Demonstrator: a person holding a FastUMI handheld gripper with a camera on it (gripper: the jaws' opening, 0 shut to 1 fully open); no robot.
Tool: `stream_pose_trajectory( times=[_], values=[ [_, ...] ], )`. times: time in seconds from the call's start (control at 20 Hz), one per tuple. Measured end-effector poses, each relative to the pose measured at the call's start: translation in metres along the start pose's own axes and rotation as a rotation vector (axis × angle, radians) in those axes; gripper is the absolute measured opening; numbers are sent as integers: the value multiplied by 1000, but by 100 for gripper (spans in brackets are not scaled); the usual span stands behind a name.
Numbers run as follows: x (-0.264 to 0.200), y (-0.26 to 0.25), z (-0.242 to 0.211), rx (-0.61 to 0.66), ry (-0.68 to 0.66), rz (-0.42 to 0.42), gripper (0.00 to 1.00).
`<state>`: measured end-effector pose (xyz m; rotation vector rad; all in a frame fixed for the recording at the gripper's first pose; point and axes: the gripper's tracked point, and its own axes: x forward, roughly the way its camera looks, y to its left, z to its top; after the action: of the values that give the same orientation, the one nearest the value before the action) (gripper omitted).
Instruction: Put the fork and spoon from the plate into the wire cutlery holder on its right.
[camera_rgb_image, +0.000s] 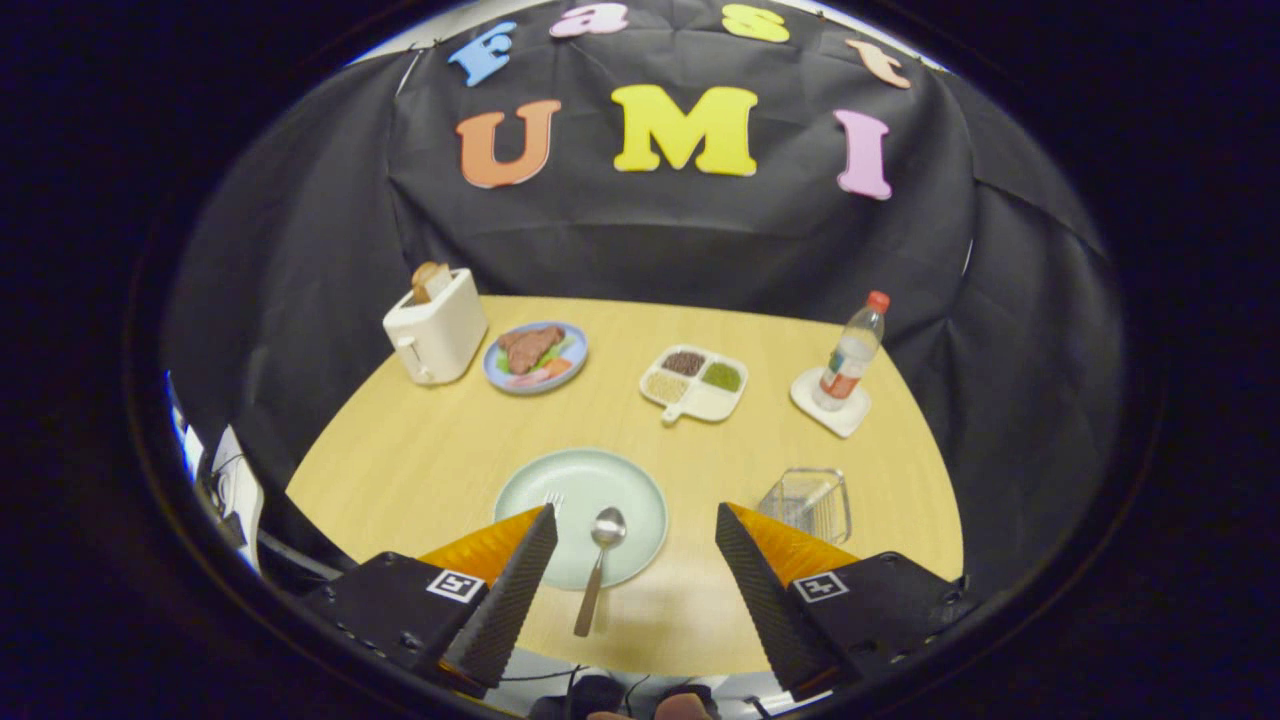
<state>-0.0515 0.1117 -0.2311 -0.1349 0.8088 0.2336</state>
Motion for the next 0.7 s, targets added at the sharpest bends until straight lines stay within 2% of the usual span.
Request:
stream_pose_trajectory(
  times=[0.15,0.4,0.65,0.7],
  values=[
    [24,15,-43,9,172,26,95],
    [52,27,-105,29,383,38,95],
    [75,29,-132,42,517,17,96],
    [78,30,-135,38,532,8,93]
  ],
)
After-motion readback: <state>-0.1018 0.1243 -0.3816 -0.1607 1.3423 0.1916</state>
